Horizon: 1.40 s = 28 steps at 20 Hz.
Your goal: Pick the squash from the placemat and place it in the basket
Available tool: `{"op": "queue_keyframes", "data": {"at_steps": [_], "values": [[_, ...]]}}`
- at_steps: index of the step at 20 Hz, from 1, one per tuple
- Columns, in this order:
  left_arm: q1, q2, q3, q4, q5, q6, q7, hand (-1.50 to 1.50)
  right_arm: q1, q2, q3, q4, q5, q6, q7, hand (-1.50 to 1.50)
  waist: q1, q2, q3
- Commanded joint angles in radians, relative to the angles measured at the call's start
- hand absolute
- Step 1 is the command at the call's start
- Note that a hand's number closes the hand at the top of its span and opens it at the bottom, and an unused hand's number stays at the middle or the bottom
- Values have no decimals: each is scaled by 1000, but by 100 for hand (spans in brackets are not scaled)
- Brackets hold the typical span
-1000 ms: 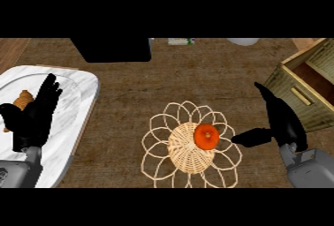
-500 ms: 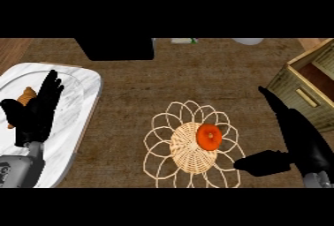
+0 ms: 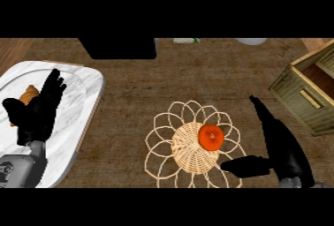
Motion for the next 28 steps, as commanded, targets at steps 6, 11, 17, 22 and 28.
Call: {"op": "queue_keyframes", "data": {"at_steps": [6, 11, 17, 22, 28], "values": [[7, -57, 24, -31, -49, -11, 34, 0, 153, 120, 19, 131, 174, -111, -202, -150, 0, 0, 1], [-15, -89, 56, 37, -85, -39, -17, 0, 125, 203, 27, 152, 273, -83, -172, -150, 0, 1, 0], [-19, -42, 128, -31, -58, -122, 73, 0, 134, 288, 22, 190, 311, -98, -225, -150, 1, 1, 0], [-44, -104, 123, 35, -117, -109, 14, 0, 148, 304, -29, 238, 307, -92, -299, -150, -1, 1, 0], [29, -140, 115, -37, -164, -118, 11, 0, 142, 354, -63, 308, 328, -79, -333, -150, 2, 1, 0]]}}
